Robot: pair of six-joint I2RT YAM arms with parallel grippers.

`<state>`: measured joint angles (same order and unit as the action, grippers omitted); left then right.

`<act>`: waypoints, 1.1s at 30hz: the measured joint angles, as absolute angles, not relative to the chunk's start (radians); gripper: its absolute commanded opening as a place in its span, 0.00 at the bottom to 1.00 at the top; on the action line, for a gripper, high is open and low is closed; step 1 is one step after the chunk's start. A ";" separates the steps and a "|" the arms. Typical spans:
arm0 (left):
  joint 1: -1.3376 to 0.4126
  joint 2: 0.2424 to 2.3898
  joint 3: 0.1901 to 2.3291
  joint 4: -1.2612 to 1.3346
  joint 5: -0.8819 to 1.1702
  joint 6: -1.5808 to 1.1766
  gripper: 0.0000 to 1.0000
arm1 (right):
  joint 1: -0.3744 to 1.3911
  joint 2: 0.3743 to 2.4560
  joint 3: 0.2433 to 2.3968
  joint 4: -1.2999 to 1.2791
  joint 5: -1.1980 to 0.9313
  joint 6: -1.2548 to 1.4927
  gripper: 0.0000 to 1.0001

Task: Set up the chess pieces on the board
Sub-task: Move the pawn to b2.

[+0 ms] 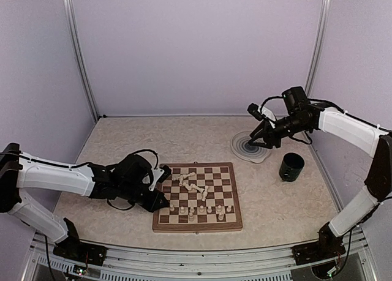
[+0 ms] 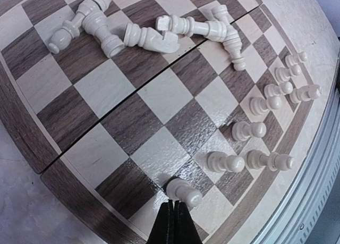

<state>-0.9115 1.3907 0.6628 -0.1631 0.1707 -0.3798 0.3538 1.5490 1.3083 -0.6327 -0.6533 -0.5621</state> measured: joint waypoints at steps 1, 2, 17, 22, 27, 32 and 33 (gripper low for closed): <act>-0.913 1.398 0.663 -0.159 0.167 -0.380 0.00 | 0.340 1.525 1.271 -0.612 -0.673 -0.553 0.40; -0.913 1.407 0.663 -0.157 0.161 -0.379 0.00 | 0.335 1.510 1.253 -0.600 -0.688 -0.547 0.40; -0.910 1.502 0.683 -0.110 0.129 -0.354 0.00 | 0.331 1.468 1.242 -0.501 -0.771 -0.514 0.42; -0.916 1.515 0.691 -0.100 0.142 -0.351 0.00 | 0.331 1.468 1.237 -0.500 -0.770 -0.514 0.43; -0.921 1.515 0.691 -0.100 0.150 -0.351 0.00 | 0.331 1.469 1.237 -0.498 -0.771 -0.514 0.43; -0.929 1.515 0.691 -0.100 0.153 -0.351 0.00 | 0.331 1.474 1.237 -0.498 -0.770 -0.514 0.43; -0.930 1.515 0.691 -0.100 0.154 -0.352 0.00 | 0.331 1.476 1.237 -0.498 -0.770 -0.514 0.43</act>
